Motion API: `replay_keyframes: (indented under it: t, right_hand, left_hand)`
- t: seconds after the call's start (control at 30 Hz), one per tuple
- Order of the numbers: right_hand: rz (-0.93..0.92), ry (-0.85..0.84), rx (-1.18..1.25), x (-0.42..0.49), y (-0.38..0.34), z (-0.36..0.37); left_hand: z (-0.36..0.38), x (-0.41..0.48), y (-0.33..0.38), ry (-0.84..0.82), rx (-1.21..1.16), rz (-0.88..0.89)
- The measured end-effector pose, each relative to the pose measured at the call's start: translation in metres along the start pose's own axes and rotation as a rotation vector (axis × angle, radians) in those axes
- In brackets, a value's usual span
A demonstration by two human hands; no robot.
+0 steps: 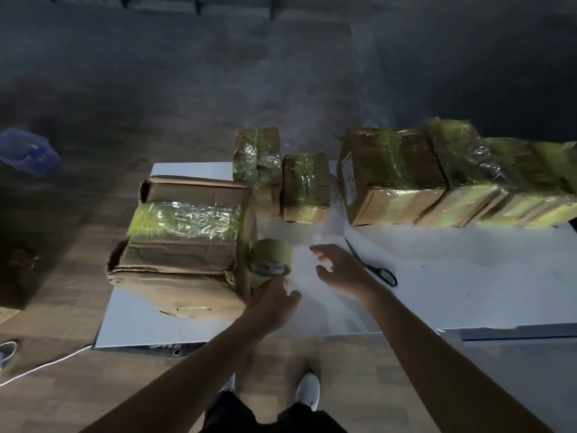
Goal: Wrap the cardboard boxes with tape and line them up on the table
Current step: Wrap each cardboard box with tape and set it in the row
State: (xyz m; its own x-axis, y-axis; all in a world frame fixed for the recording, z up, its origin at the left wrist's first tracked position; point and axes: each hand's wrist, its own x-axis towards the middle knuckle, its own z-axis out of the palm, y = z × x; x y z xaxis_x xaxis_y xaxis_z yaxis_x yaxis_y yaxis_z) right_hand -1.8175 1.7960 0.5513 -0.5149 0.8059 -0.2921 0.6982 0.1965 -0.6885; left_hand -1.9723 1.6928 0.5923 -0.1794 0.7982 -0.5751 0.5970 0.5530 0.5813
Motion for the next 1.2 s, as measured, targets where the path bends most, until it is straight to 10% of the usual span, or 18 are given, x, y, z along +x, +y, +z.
replay_keyframes:
  t: [0.4, 1.2]
  right_hand:
    - [0.46, 0.12, -0.554, -0.036, 0.072, -0.013]
    - [0.11, -0.272, -0.296, 0.005, 0.033, -0.047]
  left_hand:
    - [0.048, 0.032, 0.052, -0.12, -0.355, -0.035]
    - [0.024, 0.031, 0.048, -0.03, -0.521, -0.093]
